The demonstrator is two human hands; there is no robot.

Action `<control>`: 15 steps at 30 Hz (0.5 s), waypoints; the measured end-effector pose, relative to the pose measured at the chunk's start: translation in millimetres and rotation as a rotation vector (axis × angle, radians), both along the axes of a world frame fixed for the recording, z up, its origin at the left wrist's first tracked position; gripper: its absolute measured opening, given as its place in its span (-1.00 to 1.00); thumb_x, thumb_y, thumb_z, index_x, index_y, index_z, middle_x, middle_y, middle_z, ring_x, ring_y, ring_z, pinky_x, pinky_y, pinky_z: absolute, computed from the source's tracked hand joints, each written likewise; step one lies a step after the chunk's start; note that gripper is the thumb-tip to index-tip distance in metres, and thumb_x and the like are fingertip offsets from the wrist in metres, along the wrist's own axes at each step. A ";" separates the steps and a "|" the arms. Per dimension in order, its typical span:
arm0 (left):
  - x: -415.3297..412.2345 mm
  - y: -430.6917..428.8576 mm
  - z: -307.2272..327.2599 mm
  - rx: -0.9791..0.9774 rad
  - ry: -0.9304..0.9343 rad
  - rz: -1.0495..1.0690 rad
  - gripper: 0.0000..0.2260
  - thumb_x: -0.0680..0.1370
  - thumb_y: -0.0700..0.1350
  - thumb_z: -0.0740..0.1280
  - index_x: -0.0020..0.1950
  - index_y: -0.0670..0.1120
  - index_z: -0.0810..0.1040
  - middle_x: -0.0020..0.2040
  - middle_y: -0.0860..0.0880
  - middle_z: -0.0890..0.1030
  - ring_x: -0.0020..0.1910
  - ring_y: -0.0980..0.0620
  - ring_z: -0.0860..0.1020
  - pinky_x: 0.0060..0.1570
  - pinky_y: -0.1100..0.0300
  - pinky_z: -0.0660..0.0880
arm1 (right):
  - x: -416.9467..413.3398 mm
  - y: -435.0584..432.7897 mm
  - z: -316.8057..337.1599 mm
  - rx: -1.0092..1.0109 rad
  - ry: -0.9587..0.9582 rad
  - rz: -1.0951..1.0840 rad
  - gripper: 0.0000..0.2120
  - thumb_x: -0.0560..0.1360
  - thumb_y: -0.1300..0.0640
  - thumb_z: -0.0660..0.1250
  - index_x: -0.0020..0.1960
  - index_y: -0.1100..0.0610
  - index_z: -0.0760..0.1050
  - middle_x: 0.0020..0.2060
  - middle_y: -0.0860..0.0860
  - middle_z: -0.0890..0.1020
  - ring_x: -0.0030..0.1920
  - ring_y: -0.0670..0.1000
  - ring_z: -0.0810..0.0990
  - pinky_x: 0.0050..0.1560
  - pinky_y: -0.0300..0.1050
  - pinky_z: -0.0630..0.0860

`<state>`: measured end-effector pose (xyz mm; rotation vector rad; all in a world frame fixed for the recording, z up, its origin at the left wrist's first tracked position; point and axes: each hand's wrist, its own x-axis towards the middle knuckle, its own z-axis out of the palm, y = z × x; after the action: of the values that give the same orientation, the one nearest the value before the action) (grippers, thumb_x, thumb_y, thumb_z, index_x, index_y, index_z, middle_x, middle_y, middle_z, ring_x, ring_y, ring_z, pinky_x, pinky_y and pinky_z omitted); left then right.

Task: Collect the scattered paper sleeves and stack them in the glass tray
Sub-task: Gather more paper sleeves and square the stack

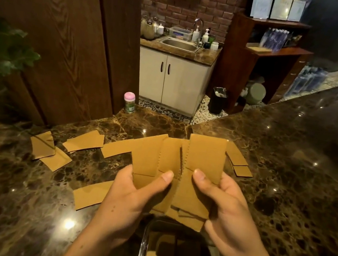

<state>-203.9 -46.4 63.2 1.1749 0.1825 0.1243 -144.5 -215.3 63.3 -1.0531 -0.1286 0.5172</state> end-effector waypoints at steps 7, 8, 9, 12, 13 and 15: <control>0.7 1.9 2.1 -0.059 0.014 -0.072 -0.76 0.54 -0.05 0.26 -0.10 -0.02 0.73 -0.11 -0.13 0.73 -0.19 -0.04 0.67 -0.25 0.12 0.63 | 3.9 -6.3 6.9 -0.003 -0.029 -0.062 -0.61 0.50 0.15 0.33 0.31 0.17 0.56 0.15 0.19 0.73 0.12 0.16 0.73 0.06 0.08 0.71; 1.5 -1.3 0.3 -0.057 0.025 -0.096 -0.75 0.54 -0.01 0.26 -0.08 -0.04 0.72 -0.10 -0.14 0.72 -0.18 -0.04 0.68 -0.23 0.12 0.63 | 0.2 -5.2 4.8 -0.017 -0.042 -0.034 -0.63 0.52 0.14 0.36 0.31 0.18 0.57 0.14 0.19 0.73 0.10 0.14 0.74 0.02 0.03 0.72; 1.6 -5.8 -0.4 -0.059 0.049 -0.114 -0.72 0.53 0.04 0.27 -0.04 -0.07 0.71 -0.09 -0.15 0.72 -0.15 -0.05 0.69 -0.21 0.13 0.63 | -4.0 -2.0 0.7 -0.051 -0.066 -0.009 -0.63 0.53 0.12 0.41 0.32 0.16 0.56 0.13 0.17 0.74 0.08 0.12 0.75 -0.02 -0.02 0.71; 0.5 -22.5 -2.9 -0.135 0.130 -0.131 -0.62 0.46 0.11 0.31 0.11 -0.11 0.67 0.01 -0.17 0.74 -0.06 -0.04 0.72 -0.15 0.16 0.64 | -17.6 8.6 -14.2 -0.355 -0.281 0.021 -0.41 0.48 -0.14 0.43 0.47 -0.15 0.38 0.29 0.03 0.64 0.25 0.02 0.67 0.20 0.00 0.63; -0.7 -26.9 -2.1 -0.205 0.157 -0.122 -0.60 0.47 0.08 0.31 0.18 -0.14 0.63 0.04 -0.18 0.73 -0.01 -0.06 0.71 -0.12 0.15 0.65 | -19.0 11.3 -19.7 -0.498 -0.415 0.025 -0.28 0.46 -0.31 0.40 0.53 -0.28 0.20 0.45 -0.02 0.48 0.38 -0.03 0.55 0.35 0.06 0.53; -3.1 -31.9 -0.2 -0.326 0.208 -0.121 -0.57 0.48 0.02 0.32 0.26 -0.19 0.58 0.11 -0.22 0.71 0.08 -0.11 0.69 -0.05 0.10 0.66 | -20.9 13.5 -26.1 -0.671 -0.605 0.001 -0.12 0.39 -0.51 0.28 0.55 -0.45 -0.13 0.61 -0.16 0.09 0.53 -0.08 0.32 0.51 0.08 0.36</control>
<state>-207.0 -78.3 63.0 0.8691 0.3023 -0.1317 -165.4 -201.8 37.3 -1.8488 -0.5136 0.2208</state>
